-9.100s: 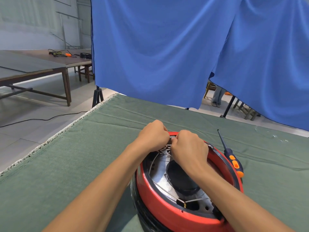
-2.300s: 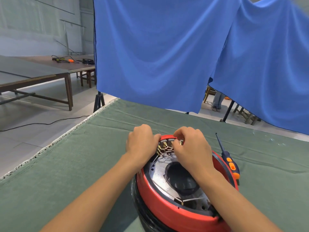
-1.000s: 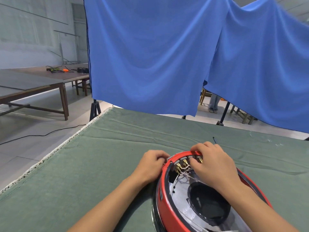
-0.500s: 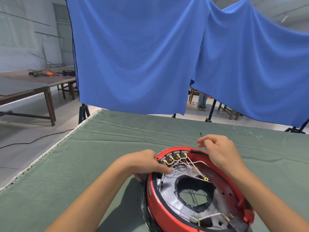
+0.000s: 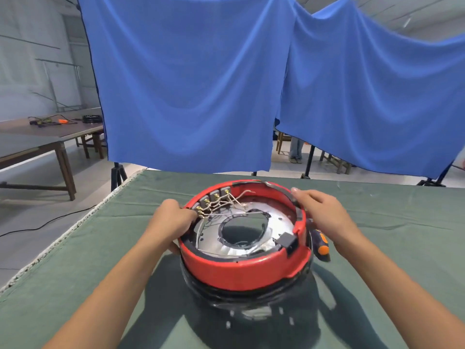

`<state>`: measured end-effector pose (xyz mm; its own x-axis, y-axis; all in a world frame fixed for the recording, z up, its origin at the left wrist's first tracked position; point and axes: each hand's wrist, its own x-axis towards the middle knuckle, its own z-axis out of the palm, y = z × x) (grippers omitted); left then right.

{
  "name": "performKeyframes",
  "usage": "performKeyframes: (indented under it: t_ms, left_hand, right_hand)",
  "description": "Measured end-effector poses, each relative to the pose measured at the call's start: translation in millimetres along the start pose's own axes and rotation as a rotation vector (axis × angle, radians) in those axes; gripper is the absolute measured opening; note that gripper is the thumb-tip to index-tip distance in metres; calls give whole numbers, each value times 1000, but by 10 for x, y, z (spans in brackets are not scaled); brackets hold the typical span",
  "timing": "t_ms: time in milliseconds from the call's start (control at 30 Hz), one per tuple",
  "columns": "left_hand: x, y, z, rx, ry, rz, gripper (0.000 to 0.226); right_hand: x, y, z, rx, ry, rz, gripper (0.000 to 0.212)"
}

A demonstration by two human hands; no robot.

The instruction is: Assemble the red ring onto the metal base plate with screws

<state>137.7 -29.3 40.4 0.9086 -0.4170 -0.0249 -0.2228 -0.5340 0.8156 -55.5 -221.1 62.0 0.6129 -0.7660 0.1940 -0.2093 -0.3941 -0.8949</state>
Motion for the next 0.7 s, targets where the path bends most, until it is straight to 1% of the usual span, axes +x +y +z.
performKeyframes:
  t_ms: [100,133,167,233,300,367,433,500,567,667,700]
  left_hand:
    - [41,-36,-117,-256,22,-93,18]
    - [50,-51,-138,-316,32,-107,15]
    - [53,-58,-156,-369,41,-119,14]
    - [35,-45,-189,-498,42,-145,14]
    - [25,-30,-236,-637,7,-173,21]
    - [0,3,-290,-774,-77,-238,35]
    - [-44,65,-310,-930,-142,-312,48]
    - [-88,149,-306,-1089,-186,-325,42]
    - [-112,212,-328,-1194,-201,-292,31]
    - [-50,148,-401,-1275,-129,-300,21]
    - [-8,95,-404,-1287,-106,-315,19]
  right_hand:
    - [23,-136,59,27,-160,127,43]
    - [39,-175,111,9,-202,155,45]
    - [59,-216,175,-2,-208,157,43]
    - [123,-303,305,29,-107,130,32]
    - [210,-405,387,142,18,161,22]
    - [292,-502,430,300,77,230,21]
    - [365,-558,481,400,106,258,21]
    - [407,-579,585,427,117,248,21]
    - [415,-606,689,410,96,224,24]
    - [404,-616,755,468,-4,164,34]
    - [391,-581,758,488,-12,129,34]
